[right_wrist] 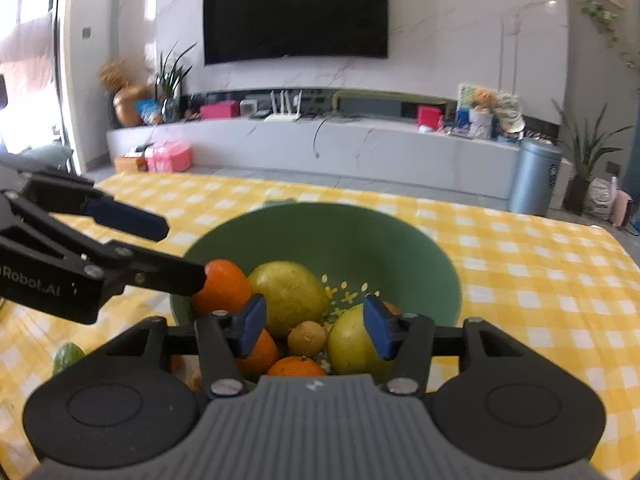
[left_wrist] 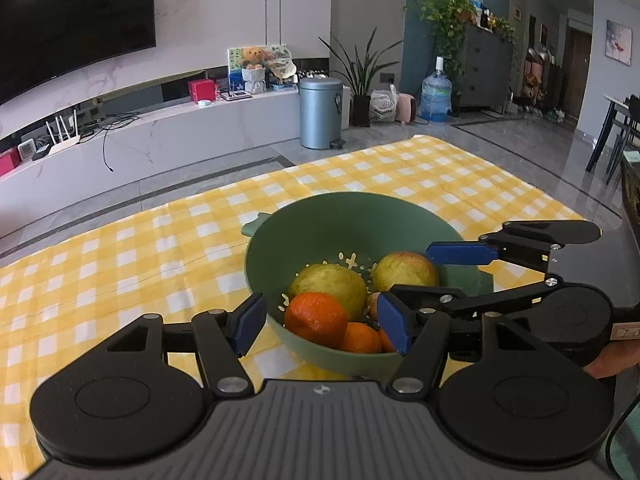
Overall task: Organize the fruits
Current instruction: 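Withdraw both tools from the colander toward the last orange and kiwis, then grasp the last orange with the left gripper while the right gripper grasps a kiwi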
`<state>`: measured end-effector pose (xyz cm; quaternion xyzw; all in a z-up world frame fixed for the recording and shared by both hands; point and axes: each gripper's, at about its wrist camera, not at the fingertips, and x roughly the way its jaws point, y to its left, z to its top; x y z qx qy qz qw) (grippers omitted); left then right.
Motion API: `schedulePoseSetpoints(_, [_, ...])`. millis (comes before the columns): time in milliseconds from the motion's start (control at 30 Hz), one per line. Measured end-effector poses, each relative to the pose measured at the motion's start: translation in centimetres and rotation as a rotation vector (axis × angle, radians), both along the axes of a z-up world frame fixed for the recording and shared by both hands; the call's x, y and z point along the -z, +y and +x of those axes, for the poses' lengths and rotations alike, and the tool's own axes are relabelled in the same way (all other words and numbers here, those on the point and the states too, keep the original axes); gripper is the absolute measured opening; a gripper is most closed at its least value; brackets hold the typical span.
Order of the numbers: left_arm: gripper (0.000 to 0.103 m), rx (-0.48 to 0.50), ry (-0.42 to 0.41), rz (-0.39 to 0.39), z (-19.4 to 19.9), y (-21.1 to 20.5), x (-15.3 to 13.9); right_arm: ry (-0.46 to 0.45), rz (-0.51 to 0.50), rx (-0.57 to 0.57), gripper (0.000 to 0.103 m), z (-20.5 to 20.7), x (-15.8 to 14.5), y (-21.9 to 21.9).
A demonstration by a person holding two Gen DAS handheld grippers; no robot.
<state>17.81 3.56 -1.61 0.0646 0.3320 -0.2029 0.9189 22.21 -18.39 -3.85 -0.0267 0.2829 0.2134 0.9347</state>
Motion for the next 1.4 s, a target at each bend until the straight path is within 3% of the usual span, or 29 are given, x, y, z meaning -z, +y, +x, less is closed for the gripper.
schedulePoseSetpoints(267, [0.074,-0.032,0.038,-0.001,-1.5,0.8,-0.3,-0.041,0.064,0.093,0.057,-3.2,-1.1,-0.4])
schedulePoseSetpoints(400, [0.068,-0.042,0.073,-0.02,-2.4,1.6,0.0,-0.018,0.104,0.142,0.057,-4.9,-1.2,-0.8])
schedulePoseSetpoints(700, [0.053,-0.061,0.14,-0.029,-3.8,2.3,1.1,0.058,0.08,0.168,0.056,-7.6,0.0,-0.3])
schedulePoseSetpoints(933, [0.048,-0.073,0.184,0.035,-3.0,1.8,3.8,0.159,0.083,0.176,0.045,-6.4,1.7,-0.3])
schedulePoseSetpoints(1100, [0.048,-0.128,0.202,0.017,-2.4,2.9,4.6,0.22,0.139,0.138,0.044,-5.3,2.8,0.7])
schedulePoseSetpoints(1400, [0.051,-0.127,0.226,-0.006,-0.9,3.2,6.0,0.273,0.197,0.103,0.039,-3.0,4.9,2.0])
